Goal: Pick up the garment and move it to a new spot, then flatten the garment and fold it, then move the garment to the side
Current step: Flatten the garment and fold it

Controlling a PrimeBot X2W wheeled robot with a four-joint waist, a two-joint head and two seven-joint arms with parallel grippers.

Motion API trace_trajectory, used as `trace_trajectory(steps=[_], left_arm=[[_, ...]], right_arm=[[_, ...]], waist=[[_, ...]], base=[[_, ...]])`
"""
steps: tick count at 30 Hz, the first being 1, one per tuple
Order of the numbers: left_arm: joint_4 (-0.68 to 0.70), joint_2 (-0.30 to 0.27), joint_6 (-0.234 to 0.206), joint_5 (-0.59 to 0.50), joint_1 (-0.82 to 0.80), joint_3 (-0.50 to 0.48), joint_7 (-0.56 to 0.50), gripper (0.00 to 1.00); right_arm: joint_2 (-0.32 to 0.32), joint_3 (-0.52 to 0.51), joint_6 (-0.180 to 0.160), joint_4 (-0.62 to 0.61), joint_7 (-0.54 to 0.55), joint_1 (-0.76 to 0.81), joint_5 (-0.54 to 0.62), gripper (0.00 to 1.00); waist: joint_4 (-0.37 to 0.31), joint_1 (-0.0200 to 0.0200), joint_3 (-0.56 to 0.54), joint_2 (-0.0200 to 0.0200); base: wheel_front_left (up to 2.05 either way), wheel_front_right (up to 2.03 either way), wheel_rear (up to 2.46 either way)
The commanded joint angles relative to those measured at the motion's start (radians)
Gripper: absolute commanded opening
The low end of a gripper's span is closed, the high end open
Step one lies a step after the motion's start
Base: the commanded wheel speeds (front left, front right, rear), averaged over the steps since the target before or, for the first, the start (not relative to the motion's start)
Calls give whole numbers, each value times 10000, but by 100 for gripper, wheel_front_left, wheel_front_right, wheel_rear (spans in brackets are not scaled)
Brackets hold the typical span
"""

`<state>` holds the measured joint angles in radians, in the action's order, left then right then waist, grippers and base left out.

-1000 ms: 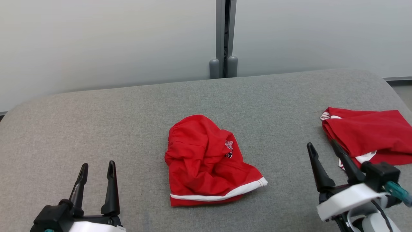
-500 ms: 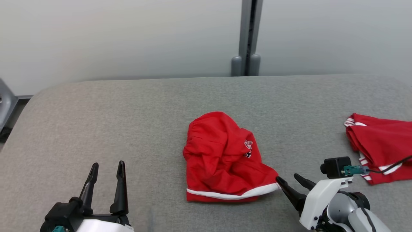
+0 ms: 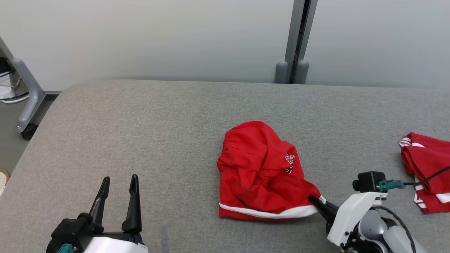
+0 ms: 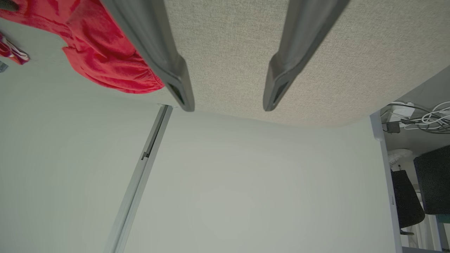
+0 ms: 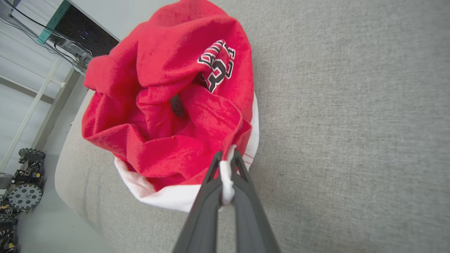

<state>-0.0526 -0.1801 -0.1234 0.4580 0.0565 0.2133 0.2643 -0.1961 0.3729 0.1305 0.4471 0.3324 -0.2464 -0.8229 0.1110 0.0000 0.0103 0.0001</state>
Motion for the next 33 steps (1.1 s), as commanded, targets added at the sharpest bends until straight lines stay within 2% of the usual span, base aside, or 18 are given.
trace_trajectory(steps=[1,7,15,23,24,25,33], left_arm=[[-38,-35,35,-19,-68,-36,-4,100],[-34,-57,68,-36,-42,-50,-4,100],[-94,-49,97,33,-49,0,-4,100],[-159,-101,116,63,-179,-29,-4,100],[-163,-111,117,65,-196,-29,-4,100],[-172,-125,118,67,-212,-24,-4,100],[-228,-195,113,93,-202,-2,-10,100]], right_arm=[[-115,-44,5,-53,-120,-123,-81,0],[-481,-564,5,-455,-875,-156,-140,0],[-872,-1661,5,-345,-1162,577,11,0],[-554,-2761,5,221,-1811,914,828,1],[-416,-2829,5,291,-1847,877,903,86],[-298,-2840,5,355,-1836,843,980,100],[-10,-3450,5,-50,-2805,579,1667,100]], waist=[[-27,0,-11,-1],[-357,0,-61,-1],[-773,0,13,-1],[-1010,0,92,-1],[-1036,0,93,-1],[-1061,0,92,-1],[-1157,0,-57,-1]], base=[[0,0,0],[0,0,0],[0,0,0],[0,0,0],[0,0,0],[0,0,0],[0,0,0]])
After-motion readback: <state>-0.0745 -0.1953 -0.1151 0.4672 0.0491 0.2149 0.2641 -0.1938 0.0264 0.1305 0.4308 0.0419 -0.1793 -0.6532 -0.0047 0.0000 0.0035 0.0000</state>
